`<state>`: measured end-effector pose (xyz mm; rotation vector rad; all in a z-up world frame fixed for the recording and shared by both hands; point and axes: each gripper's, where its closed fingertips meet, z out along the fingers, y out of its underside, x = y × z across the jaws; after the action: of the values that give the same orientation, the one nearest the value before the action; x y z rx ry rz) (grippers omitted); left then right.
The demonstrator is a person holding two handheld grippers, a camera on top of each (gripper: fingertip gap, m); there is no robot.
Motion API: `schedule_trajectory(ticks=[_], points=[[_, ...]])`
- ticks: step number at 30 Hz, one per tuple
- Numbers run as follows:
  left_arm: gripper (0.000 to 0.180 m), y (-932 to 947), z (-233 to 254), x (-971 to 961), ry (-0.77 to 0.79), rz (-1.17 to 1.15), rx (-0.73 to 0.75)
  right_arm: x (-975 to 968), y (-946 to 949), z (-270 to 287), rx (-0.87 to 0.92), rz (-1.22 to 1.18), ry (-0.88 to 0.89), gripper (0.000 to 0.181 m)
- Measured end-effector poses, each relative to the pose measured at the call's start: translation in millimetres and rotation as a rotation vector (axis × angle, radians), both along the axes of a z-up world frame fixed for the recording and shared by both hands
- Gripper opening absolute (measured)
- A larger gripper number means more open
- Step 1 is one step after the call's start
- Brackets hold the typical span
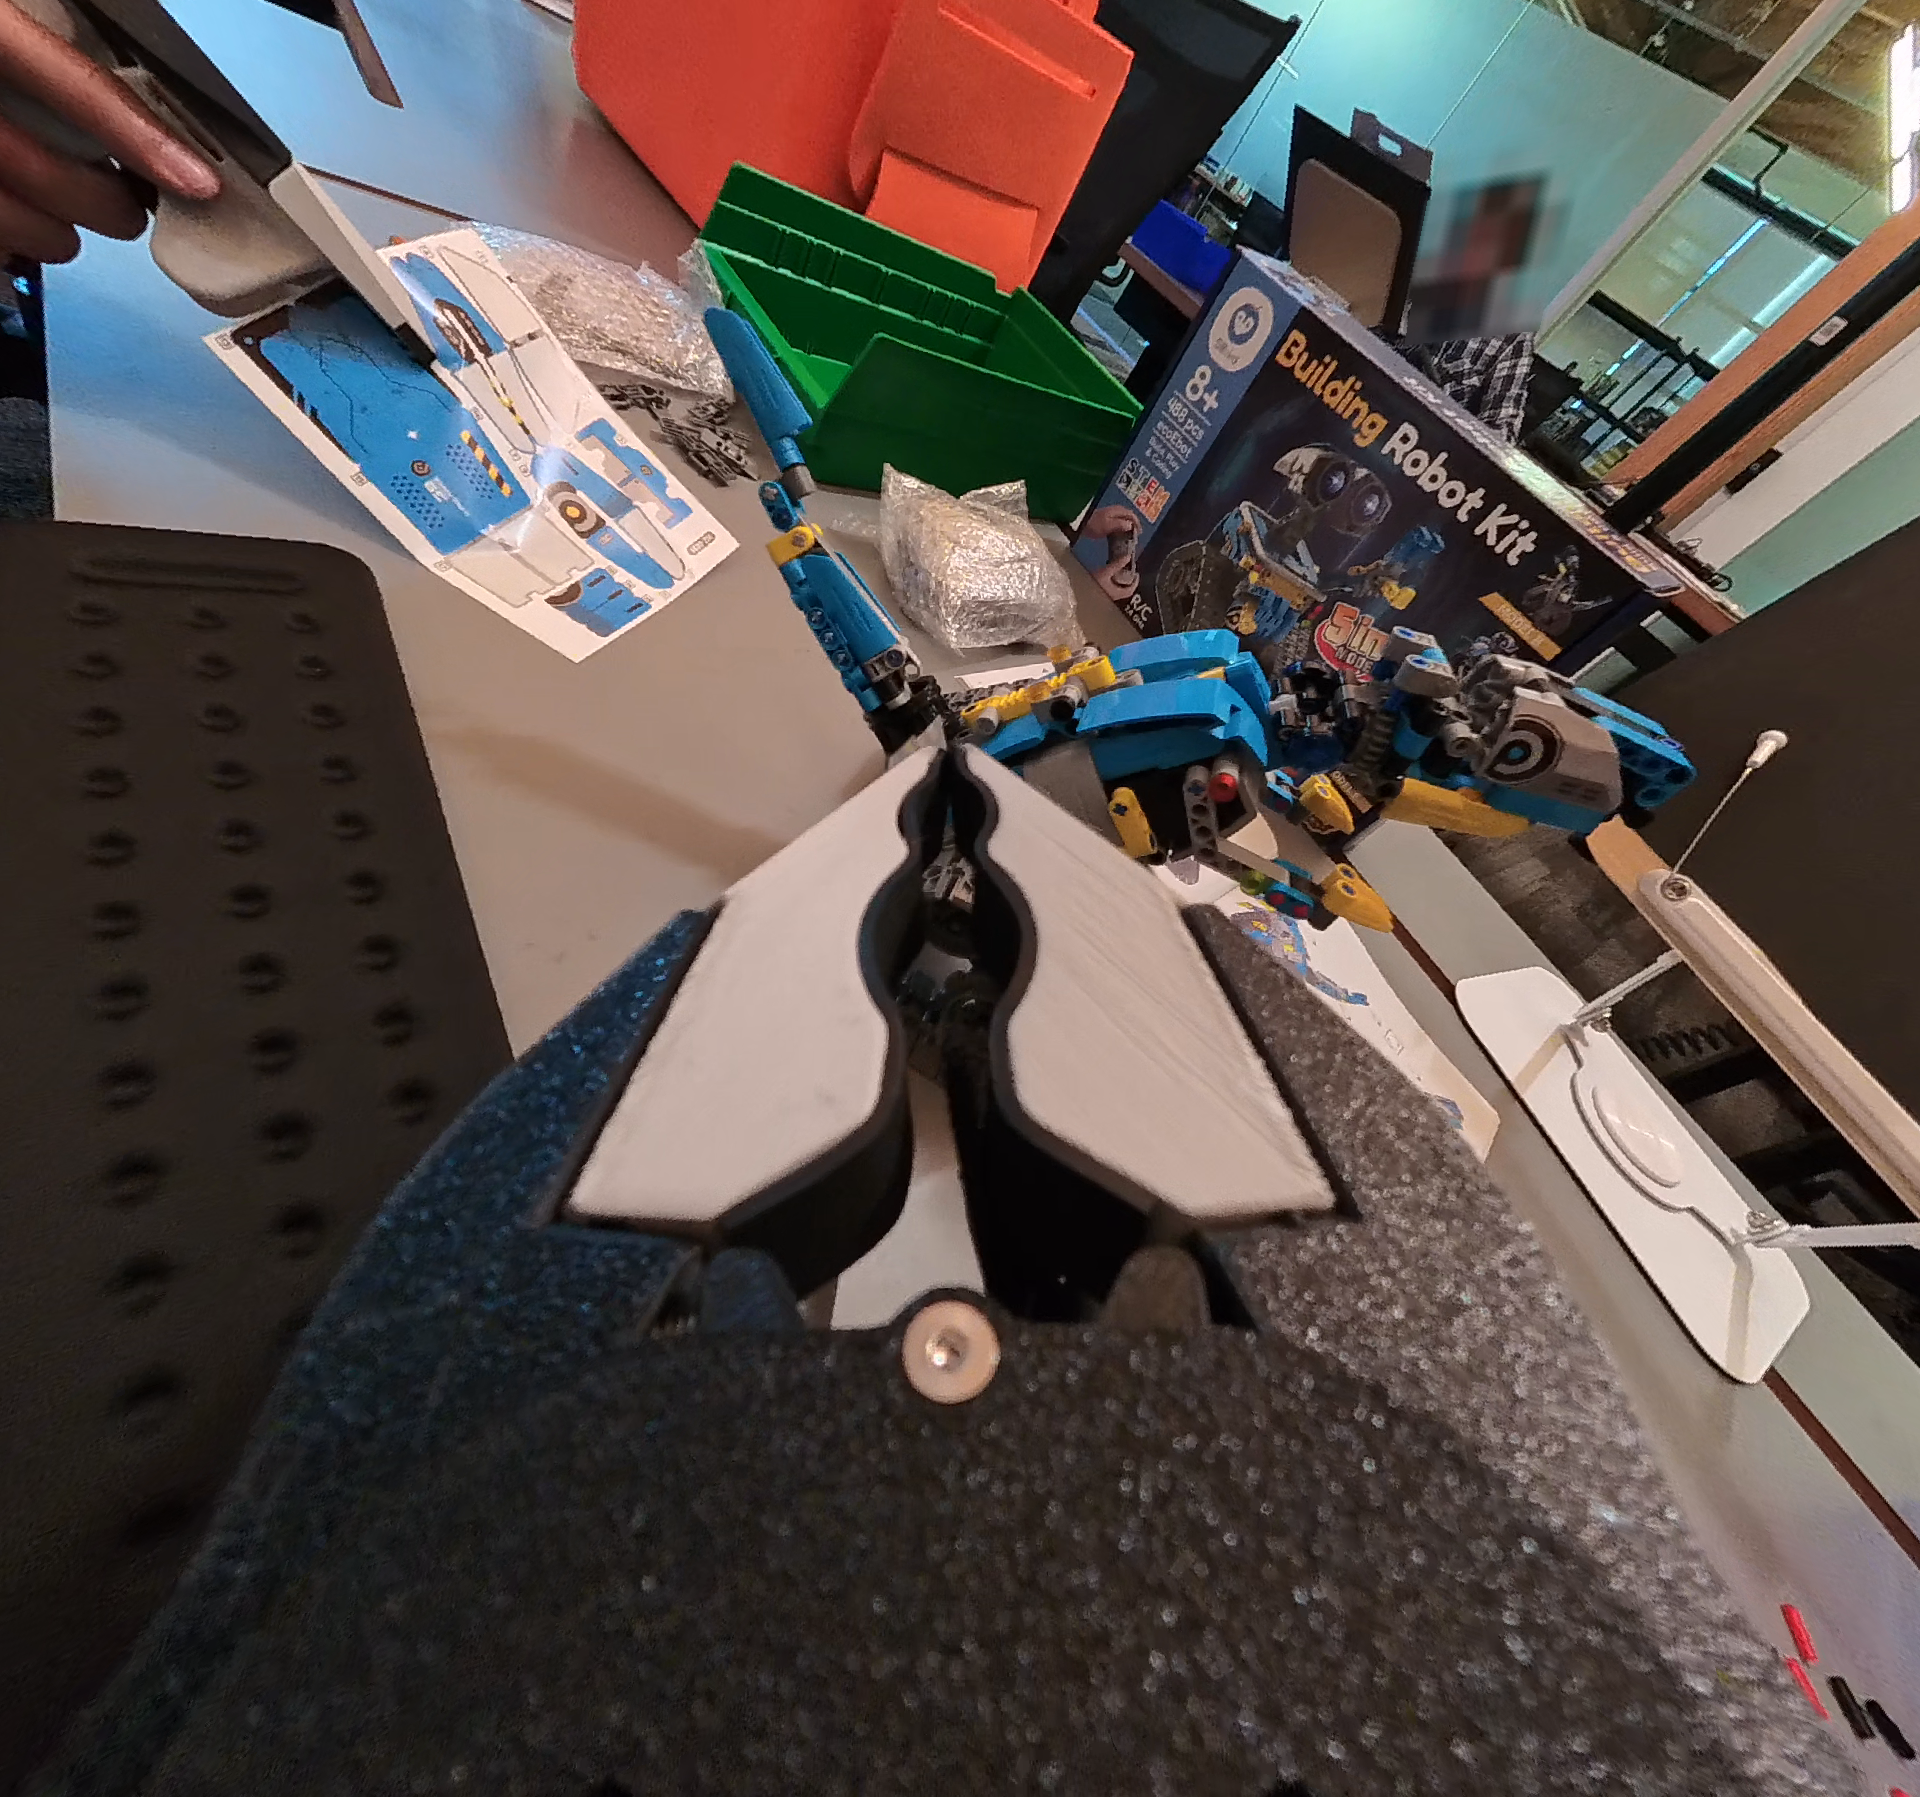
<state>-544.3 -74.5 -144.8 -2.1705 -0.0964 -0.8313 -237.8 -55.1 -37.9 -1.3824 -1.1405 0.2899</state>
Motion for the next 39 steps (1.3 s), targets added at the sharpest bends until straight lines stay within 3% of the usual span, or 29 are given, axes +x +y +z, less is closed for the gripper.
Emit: schedule_trajectory(ticks=[17,28,39], points=[[0.000,-3,-6,2,0.010,0.046,0.002,21,17,-10,0.049,-0.075,0.016,0.000],[0.002,9,-14,24,0.034,0.101,-0.046,117,90,-42,-0.046,-0.377,0.084,0.000],[0.001,16,-12,28,0.002,0.131,-0.063,129,99,-45,-0.153,-0.386,0.180,0.000]])
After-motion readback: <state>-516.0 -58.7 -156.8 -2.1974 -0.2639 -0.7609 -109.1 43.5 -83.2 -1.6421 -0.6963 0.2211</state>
